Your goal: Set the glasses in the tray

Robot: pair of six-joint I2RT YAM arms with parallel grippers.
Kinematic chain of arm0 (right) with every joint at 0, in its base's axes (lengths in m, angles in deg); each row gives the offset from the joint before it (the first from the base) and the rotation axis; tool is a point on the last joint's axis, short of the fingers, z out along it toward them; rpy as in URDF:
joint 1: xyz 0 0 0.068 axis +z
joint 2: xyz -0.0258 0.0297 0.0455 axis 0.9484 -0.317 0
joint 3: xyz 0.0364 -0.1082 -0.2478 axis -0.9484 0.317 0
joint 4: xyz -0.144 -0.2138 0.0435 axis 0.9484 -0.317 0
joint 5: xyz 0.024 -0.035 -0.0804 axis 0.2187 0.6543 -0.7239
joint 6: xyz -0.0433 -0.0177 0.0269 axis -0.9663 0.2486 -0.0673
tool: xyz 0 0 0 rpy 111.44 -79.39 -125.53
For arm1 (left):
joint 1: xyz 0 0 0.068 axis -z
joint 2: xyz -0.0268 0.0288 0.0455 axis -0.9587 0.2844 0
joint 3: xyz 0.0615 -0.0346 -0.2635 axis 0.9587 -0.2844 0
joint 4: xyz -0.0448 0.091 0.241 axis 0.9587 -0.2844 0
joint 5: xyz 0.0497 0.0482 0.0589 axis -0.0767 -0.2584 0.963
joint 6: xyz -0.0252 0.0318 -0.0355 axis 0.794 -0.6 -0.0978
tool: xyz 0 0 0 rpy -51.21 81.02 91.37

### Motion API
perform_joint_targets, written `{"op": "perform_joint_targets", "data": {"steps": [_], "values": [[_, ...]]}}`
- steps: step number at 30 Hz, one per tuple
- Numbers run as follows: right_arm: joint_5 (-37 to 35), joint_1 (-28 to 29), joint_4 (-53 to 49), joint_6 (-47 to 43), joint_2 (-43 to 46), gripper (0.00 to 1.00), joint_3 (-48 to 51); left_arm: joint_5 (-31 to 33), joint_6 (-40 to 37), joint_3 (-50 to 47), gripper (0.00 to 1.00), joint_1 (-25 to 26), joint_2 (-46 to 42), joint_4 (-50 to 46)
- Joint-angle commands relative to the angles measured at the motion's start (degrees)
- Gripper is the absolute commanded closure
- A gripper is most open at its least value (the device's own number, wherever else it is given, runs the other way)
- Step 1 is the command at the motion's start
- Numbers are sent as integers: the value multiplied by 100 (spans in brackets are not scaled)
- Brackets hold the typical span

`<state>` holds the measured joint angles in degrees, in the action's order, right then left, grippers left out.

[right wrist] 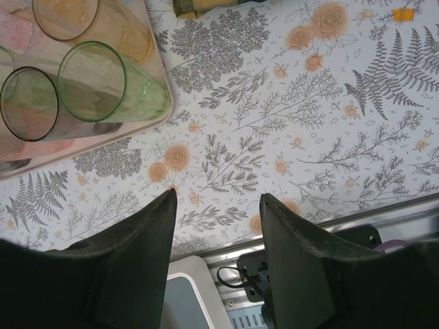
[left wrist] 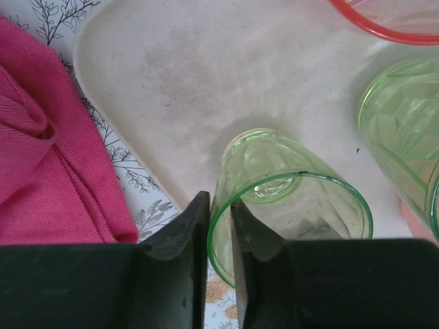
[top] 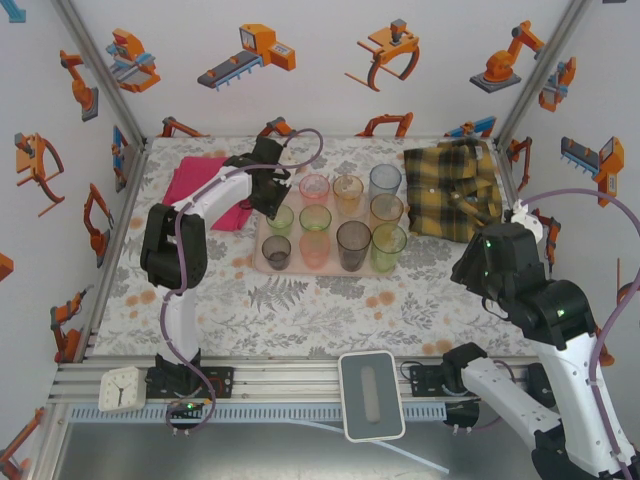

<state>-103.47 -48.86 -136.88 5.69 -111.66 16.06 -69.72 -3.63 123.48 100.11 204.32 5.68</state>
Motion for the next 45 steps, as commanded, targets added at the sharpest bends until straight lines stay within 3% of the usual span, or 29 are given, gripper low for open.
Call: {"op": "perform_joint_targets", "data": {"steps": [1,13,22,28,32,36,39,45], "values": [[-95,23,57,132,69,50,35,-116,33,-16,70,-50,31,-30],[-112,26,109,81,1,50,-39,-51,-9,91,57,-110,-282,-242],[-359,28,219,-328,-271,48,-363,377,-426,297,41,-177,-1515,-931],[-372,-6,388,-748,-1080,37,-888,185,-318,305,20,-528,-2639,-1364],[-192,-176,760,-967,-1505,29,-1083,61,-136,129,12,-845,-3299,-1542],[195,-437,1347,-1081,-1795,1,-1139,-135,126,-313,4,-1211,-3896,-1474],[358,-617,1787,-1066,-1908,1,-1097,-255,337,-767,0,-1475,-4296,-1341],[484,-869,2692,-1182,-1879,1,-717,-377,804,-1799,3,-1853,-4969,-775]]}}
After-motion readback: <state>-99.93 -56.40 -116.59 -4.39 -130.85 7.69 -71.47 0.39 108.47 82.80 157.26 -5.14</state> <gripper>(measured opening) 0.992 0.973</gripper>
